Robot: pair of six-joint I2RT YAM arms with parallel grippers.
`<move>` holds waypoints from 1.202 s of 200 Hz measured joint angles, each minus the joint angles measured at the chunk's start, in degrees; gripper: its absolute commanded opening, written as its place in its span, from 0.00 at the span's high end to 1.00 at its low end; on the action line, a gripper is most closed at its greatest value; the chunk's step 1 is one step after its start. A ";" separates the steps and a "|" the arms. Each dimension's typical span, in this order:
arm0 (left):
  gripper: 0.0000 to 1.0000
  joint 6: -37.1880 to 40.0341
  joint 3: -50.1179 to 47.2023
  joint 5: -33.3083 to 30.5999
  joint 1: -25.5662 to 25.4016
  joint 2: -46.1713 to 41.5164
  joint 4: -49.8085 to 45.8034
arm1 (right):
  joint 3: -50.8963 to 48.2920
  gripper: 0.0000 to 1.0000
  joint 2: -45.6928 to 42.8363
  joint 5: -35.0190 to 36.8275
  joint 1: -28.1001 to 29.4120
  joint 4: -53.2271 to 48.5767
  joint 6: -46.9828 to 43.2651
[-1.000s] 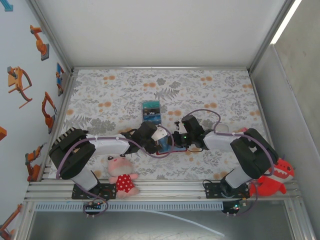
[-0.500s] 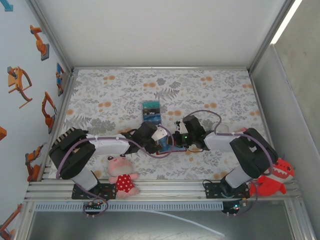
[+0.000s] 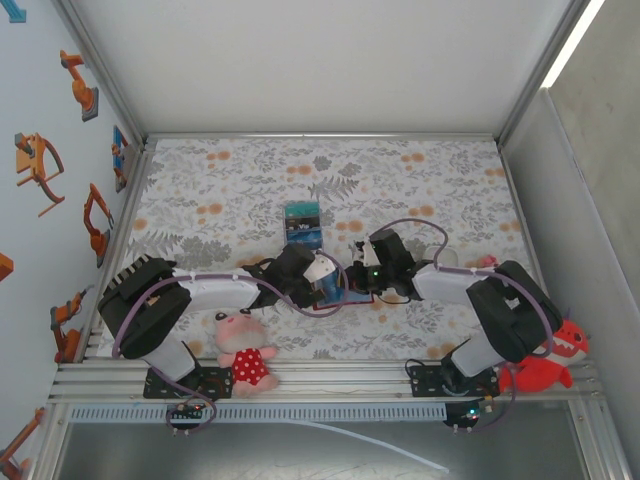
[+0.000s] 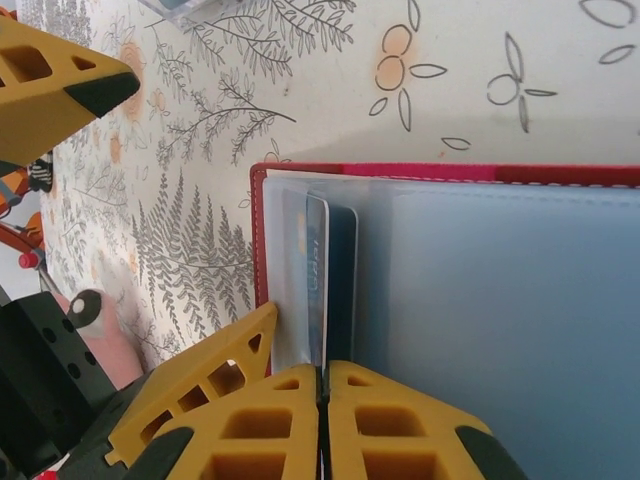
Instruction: Take the credit cards out of the card holder
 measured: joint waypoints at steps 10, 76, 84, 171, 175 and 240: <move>0.03 0.00 0.00 0.09 0.00 -0.02 0.00 | 0.11 0.93 -0.87 0.66 -0.04 -1.66 -0.87; 0.03 0.00 0.00 0.09 -0.04 -1.40 -0.83 | 3.23 0.93 -2.56 4.50 -0.11 -10.58 -4.81; 0.03 -0.02 0.00 0.09 -0.04 -1.77 -0.98 | 3.43 0.93 -2.56 4.85 -0.11 -11.13 -5.07; 0.03 -0.63 0.00 0.74 -0.04 -4.11 2.34 | 5.77 0.93 -2.56 5.44 -0.15 -15.54 -6.88; 0.03 -0.63 0.02 0.76 -0.07 -3.80 2.58 | 5.88 0.93 -2.56 5.44 -0.15 -15.74 -6.95; 0.03 -0.39 2.12 0.94 -1.31 2.38 3.17 | 7.91 0.91 -2.56 6.80 -0.15 -19.82 -7.52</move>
